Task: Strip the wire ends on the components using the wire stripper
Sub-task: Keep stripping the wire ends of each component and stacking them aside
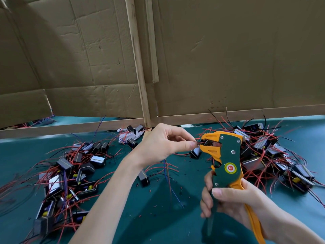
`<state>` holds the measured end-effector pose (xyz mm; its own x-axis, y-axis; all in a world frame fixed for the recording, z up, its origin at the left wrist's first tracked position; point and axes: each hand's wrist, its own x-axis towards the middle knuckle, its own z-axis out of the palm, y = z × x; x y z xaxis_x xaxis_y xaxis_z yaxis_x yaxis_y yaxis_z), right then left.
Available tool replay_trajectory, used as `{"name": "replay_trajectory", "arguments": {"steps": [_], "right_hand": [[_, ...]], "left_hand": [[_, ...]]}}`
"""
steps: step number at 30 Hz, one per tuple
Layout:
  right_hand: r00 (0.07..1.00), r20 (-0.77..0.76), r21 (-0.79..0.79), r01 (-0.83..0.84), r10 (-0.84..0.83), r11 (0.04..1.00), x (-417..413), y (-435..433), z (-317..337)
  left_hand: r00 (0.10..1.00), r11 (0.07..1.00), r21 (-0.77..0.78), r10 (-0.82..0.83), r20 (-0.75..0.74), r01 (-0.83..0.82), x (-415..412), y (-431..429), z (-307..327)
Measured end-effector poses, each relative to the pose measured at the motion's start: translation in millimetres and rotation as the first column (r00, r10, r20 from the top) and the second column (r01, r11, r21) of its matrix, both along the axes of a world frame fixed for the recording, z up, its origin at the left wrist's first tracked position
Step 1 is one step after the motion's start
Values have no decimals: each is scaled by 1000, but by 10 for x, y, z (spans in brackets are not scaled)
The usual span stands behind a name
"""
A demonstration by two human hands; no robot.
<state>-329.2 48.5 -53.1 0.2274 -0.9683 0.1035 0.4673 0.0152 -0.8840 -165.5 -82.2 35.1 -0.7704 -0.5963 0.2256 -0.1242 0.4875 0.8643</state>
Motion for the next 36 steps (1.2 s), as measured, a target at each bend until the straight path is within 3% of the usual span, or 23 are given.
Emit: {"name": "replay_trajectory", "arguments": {"steps": [8, 15, 17, 21, 25, 29, 36], "right_hand": [[998, -64, 25, 8, -6, 1000, 3, 47, 42], [954, -164, 164, 277, -251, 947, 173, 89, 43], [969, -134, 143, 224, -205, 964, 150, 70, 11], [996, 22, 5, -81, 81, 997, 20, -12, -11], [990, 16, -64, -142, 144, 988, -41, -34, -131], [995, -20, -18, -99, 98, 995, -61, -45, -116], [999, 6, 90, 49, -50, 995, -35, -55, -61]], "left_hand": [[998, 997, 41, -66, 20, 65, 26, -6, 33], [995, 999, -11, -46, 85, 47, 39, -24, 23], [993, 999, -16, -31, 115, 33, 31, -26, 2], [996, 1000, 15, -27, 84, 25, 83, -68, 20], [997, 999, 2, -37, 70, 37, 112, -68, 61], [996, 999, -41, 6, 89, -2, 119, -63, 82], [968, 997, 35, -61, -242, 72, 211, -14, 261]]}}
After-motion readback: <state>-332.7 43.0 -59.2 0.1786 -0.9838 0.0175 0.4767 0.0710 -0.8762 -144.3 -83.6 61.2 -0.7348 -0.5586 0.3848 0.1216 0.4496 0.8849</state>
